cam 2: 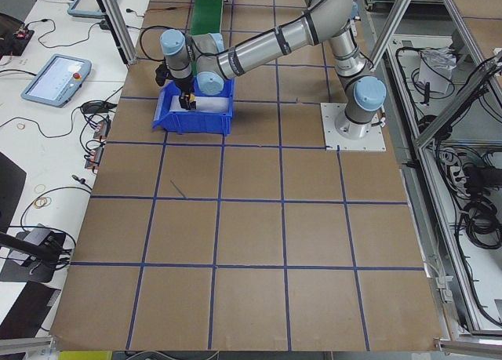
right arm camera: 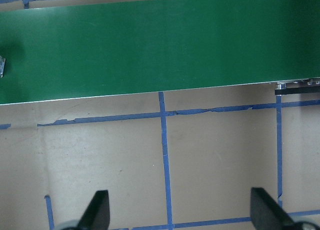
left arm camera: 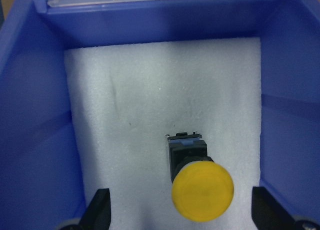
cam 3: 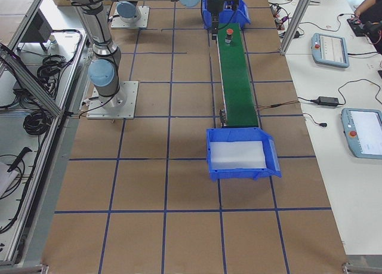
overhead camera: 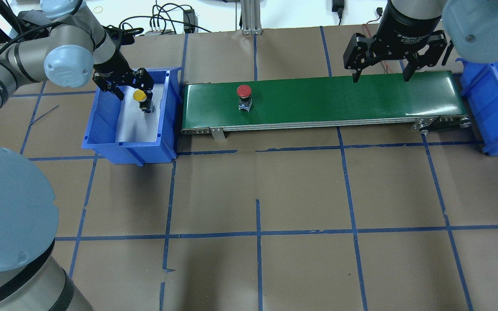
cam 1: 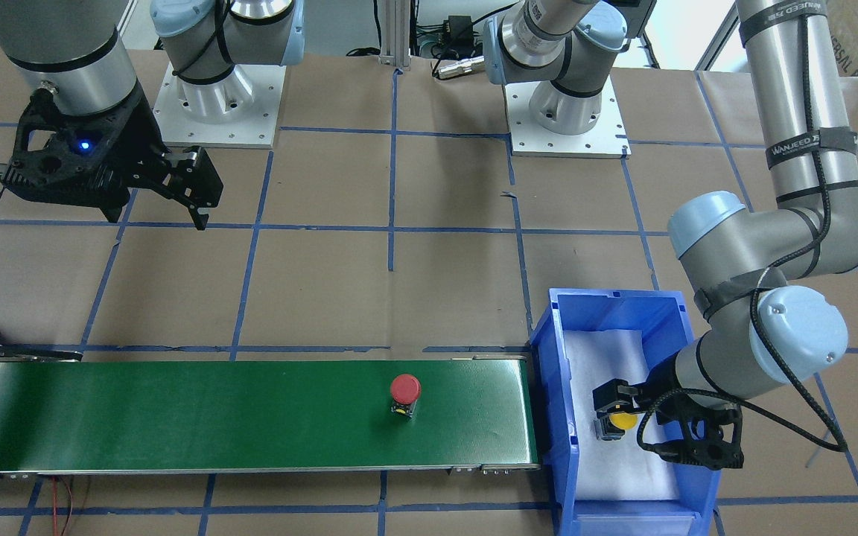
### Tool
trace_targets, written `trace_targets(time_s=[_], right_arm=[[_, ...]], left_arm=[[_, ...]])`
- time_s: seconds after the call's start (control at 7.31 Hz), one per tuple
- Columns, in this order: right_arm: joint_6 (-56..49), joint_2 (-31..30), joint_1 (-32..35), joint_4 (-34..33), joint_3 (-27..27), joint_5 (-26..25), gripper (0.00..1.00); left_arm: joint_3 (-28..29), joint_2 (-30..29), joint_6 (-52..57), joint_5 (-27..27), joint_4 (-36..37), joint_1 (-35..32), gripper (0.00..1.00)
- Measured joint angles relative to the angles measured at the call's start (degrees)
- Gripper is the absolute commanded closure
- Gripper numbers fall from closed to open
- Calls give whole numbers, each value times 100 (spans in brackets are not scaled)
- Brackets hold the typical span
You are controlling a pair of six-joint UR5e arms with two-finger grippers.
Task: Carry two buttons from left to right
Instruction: 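Move the left gripper back into the bin and grasp the yellow button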
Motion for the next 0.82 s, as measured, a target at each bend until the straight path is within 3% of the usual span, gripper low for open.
trace_targets(time_s=[0.14,0.27,0.55,0.82], right_arm=[[1,2,0,-2,6,0,0],[2,3,0,0,9,0,0],[4,4,0,-5,3,0,0],[-1,4,5,3,-6,0,0]], left_arm=[[2,-37,-9,-25,17,1,35],[6,-64,-19,-29,23,2,57],[5,-68,-91,-24,21,2,65],[40,29,-227,-12,14,2,66]])
